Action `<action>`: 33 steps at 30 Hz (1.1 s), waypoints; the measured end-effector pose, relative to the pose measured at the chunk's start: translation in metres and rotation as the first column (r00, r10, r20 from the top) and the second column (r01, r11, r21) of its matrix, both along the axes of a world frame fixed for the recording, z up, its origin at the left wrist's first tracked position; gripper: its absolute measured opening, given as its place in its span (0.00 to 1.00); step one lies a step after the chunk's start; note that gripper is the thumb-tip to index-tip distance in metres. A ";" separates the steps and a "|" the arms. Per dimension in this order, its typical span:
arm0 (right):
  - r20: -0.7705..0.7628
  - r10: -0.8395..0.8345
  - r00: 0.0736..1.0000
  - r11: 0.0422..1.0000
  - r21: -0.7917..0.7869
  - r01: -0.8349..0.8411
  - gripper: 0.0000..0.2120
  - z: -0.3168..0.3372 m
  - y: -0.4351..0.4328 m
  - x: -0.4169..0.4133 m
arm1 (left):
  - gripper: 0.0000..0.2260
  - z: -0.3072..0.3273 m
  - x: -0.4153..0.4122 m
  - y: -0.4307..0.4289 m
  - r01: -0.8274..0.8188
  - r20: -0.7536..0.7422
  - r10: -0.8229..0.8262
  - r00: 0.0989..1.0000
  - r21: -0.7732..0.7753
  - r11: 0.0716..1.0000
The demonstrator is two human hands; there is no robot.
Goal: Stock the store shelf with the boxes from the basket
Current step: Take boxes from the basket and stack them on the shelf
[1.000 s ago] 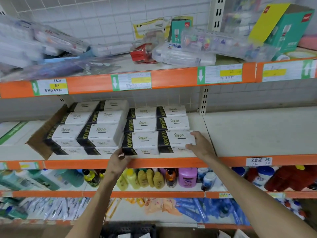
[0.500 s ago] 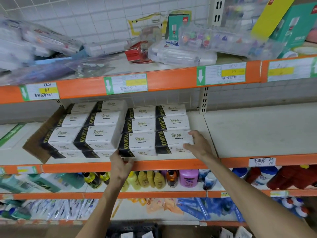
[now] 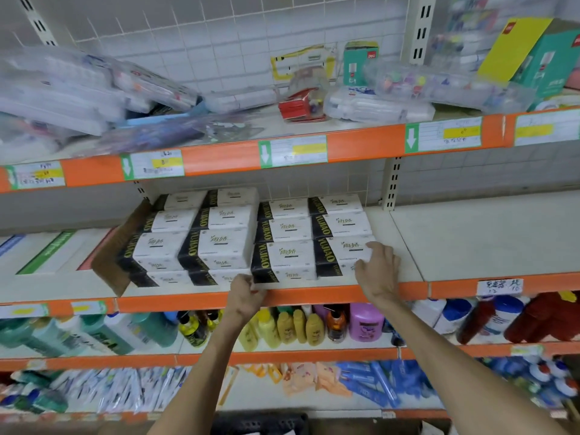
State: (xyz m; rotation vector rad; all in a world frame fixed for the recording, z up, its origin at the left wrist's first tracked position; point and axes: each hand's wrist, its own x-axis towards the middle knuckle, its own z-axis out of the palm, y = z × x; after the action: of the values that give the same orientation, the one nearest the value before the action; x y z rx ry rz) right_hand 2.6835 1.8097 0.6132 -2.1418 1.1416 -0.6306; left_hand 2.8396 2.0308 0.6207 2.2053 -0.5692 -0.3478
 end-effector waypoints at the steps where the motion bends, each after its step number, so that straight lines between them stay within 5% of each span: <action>1: 0.021 0.009 1.000 0.999 -0.040 -0.008 0.21 0.001 0.012 0.004 | 0.06 0.003 0.001 0.005 0.037 0.008 -0.038 0.999 0.018 0.999; 3: 0.036 0.047 0.998 0.995 -0.093 -0.043 0.18 0.005 0.036 0.012 | 0.02 0.007 0.005 0.016 0.104 0.036 -0.106 0.994 0.050 0.993; 9: 0.044 0.093 0.995 0.996 -0.015 -0.093 0.14 0.018 0.112 0.040 | 0.23 0.012 0.027 0.055 0.266 -0.018 -0.266 0.964 0.126 0.956; 19: -0.192 0.156 0.969 0.978 0.169 -0.124 0.12 -0.038 0.220 0.043 | 0.16 -0.062 0.039 0.172 0.258 -0.263 -0.204 0.943 0.192 0.947; 25: -0.377 0.228 0.898 0.935 0.342 -0.093 0.12 -0.135 0.270 0.030 | 0.08 -0.161 0.020 0.244 0.232 -0.456 -0.069 0.887 0.312 0.921; 30: -0.452 0.375 0.810 0.845 0.526 -0.098 0.12 -0.258 0.318 0.017 | 0.10 -0.284 0.000 0.296 0.175 -0.534 0.085 0.841 0.416 0.892; 33: -0.455 0.442 0.773 0.792 0.603 -0.098 0.12 -0.344 0.342 0.014 | 0.03 -0.364 -0.009 0.316 0.100 -0.572 0.214 0.792 0.467 0.878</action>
State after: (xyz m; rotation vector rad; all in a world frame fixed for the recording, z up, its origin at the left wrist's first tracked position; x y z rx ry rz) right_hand 2.6979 2.1514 0.2689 -1.9491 1.0742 0.5035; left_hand 2.8306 2.3468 0.2570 2.3653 -0.0403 -1.2330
